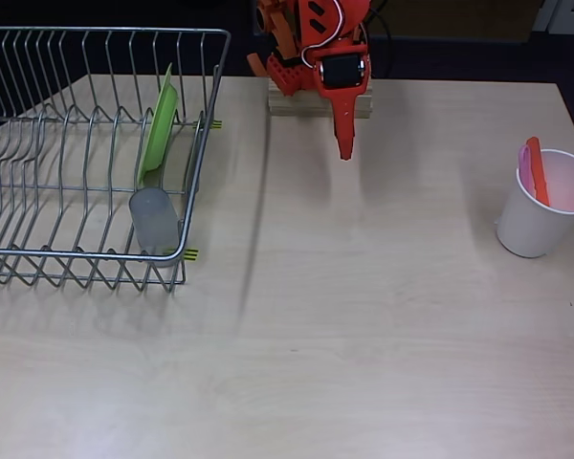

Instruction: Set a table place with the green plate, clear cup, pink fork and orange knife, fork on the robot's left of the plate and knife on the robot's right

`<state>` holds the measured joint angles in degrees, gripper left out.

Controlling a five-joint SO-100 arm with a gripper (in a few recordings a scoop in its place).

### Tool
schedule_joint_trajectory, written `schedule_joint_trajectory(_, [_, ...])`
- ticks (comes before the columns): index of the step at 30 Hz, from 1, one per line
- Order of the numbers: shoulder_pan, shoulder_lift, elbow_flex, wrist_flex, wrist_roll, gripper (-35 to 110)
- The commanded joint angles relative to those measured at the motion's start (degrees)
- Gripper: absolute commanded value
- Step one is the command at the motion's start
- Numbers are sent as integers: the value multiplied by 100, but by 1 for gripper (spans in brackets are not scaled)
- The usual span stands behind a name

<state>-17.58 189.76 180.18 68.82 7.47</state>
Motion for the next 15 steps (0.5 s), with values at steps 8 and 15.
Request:
schedule_joint_trajectory(8, [-167, 62, -18, -316, 694, 1])
schedule_joint_trajectory(15, [-158, 62, -18, -360, 756, 0])
